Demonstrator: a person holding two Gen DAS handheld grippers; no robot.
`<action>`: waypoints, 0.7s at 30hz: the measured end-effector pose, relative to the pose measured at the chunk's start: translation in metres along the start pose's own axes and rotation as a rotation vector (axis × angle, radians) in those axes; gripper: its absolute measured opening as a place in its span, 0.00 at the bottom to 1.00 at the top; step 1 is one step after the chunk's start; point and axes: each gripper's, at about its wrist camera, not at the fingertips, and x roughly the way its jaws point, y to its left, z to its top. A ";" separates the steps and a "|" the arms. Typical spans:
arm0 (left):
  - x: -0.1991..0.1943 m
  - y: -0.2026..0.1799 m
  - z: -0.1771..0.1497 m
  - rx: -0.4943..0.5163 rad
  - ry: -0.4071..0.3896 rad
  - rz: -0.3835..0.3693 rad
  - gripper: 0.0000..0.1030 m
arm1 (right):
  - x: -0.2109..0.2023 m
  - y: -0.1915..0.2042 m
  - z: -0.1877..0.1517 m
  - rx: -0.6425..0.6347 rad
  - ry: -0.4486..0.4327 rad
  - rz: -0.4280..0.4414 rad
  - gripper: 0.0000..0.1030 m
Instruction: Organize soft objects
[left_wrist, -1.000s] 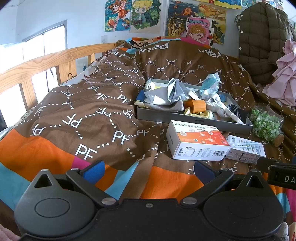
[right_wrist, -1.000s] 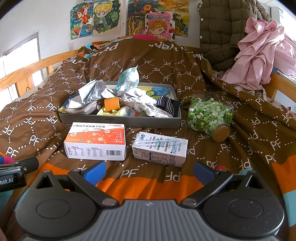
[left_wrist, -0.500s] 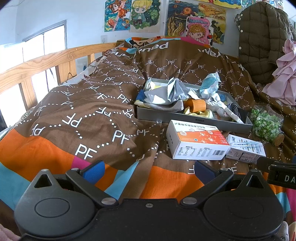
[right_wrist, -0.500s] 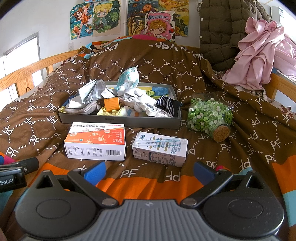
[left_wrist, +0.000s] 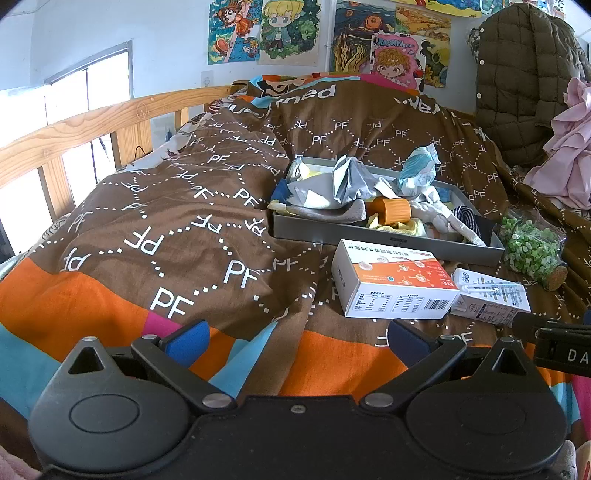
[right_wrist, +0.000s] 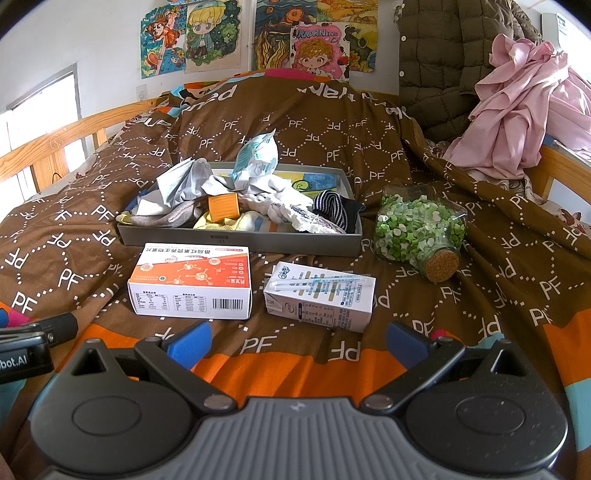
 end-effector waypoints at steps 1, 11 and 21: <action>0.000 0.000 0.000 0.000 0.000 0.000 0.99 | 0.000 0.000 0.000 0.000 0.000 0.000 1.00; 0.000 0.000 0.000 0.000 0.000 0.000 0.99 | 0.000 0.000 0.000 0.000 0.000 0.000 1.00; -0.003 0.000 0.001 0.008 -0.018 -0.019 0.99 | 0.000 0.000 0.000 0.000 0.000 0.000 1.00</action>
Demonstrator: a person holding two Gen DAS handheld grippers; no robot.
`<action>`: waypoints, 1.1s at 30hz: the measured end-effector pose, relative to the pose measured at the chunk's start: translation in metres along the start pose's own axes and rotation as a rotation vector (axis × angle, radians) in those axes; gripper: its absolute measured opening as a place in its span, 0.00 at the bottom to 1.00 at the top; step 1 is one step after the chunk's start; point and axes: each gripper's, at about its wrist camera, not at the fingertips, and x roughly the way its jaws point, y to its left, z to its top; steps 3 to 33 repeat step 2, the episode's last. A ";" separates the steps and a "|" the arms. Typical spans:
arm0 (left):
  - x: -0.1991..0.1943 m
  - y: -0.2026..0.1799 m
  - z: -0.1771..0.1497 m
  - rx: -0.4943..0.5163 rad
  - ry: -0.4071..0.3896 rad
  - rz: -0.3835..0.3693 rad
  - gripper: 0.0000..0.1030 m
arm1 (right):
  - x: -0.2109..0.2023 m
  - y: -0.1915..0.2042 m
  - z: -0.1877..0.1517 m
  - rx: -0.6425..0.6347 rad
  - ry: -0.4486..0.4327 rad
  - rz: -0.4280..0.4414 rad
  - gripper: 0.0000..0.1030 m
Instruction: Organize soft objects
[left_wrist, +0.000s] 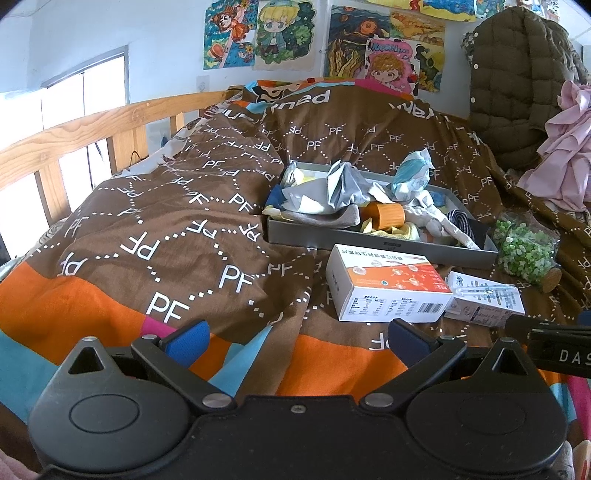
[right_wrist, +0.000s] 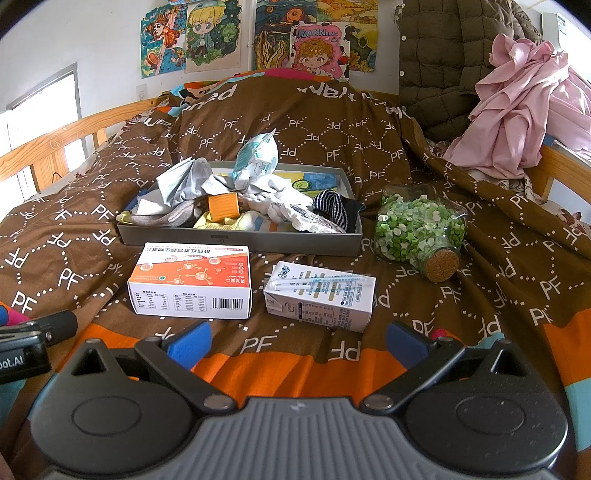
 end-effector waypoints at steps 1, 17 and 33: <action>0.000 0.000 0.000 0.002 0.000 -0.002 0.99 | 0.000 0.000 0.000 0.000 0.000 0.000 1.00; 0.000 0.000 0.000 0.004 0.001 -0.004 0.99 | 0.000 0.000 0.000 0.001 0.000 0.000 1.00; 0.000 0.000 0.000 0.004 0.001 -0.004 0.99 | 0.000 0.000 0.000 0.001 0.000 0.000 1.00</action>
